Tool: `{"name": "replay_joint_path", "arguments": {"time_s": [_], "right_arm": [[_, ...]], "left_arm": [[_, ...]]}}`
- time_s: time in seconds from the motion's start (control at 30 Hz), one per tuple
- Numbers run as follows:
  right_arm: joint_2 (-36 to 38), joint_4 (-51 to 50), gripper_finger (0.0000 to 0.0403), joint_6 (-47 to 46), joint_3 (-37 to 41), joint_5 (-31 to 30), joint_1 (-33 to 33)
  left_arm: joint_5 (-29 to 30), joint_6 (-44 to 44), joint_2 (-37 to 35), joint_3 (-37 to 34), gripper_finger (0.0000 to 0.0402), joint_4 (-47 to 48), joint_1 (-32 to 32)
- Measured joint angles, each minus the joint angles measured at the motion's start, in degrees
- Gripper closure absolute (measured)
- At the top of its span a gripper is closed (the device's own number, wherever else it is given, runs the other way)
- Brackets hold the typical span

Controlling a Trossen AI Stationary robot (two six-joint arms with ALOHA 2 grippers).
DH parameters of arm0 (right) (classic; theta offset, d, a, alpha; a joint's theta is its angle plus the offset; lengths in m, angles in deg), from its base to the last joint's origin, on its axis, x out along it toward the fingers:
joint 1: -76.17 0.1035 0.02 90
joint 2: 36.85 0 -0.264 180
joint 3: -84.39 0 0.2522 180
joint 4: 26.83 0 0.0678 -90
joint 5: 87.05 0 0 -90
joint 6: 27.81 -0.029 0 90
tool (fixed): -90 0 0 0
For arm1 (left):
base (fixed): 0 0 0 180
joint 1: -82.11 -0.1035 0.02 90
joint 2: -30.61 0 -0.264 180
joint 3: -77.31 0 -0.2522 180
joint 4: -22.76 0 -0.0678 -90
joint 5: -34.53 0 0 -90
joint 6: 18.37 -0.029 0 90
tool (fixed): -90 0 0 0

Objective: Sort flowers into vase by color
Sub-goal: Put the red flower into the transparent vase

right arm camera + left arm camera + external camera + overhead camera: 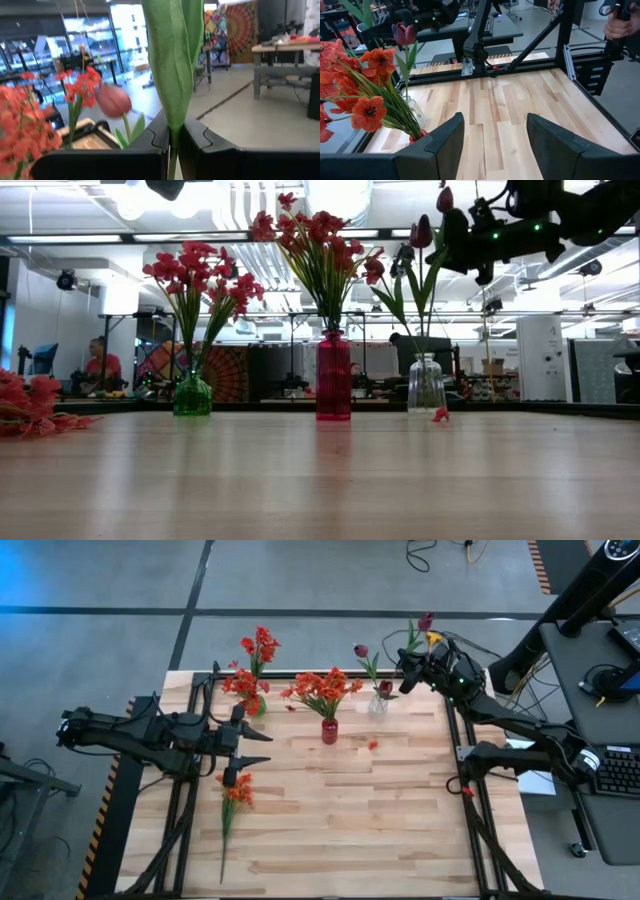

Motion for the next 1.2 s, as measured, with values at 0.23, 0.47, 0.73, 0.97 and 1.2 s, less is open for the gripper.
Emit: {"name": "replay_joint_path", "arguments": {"time_s": [0.23,0.47,0.73,0.97,1.2], "right_arm": [[-0.37,-0.76,0.039,-0.96,-0.07,0.0,0.0],[-1.51,0.08,0.039,-1.14,0.01,0.0,0.02],[-1.64,0.73,0.039,-1.34,0.01,1.49,0.04],[-1.68,0.34,0.0376,-1.65,0.03,1.49,0.02],[-1.68,0.19,0.0313,-1.77,0.06,1.09,0.02]], "left_arm": [[0.02,0.0,0.0,0.0,0.0203,0.0,0.01],[0.02,0.0,0.0,0.0,0.0203,0.0,0.01],[0.04,0.0,0.02,0.0,0.0203,0.01,0.0],[0.04,0.0,0.0,0.0,0.0203,0.0,0.02],[0.06,0.0,0.02,0.0,0.0203,-0.02,0.0]]}}
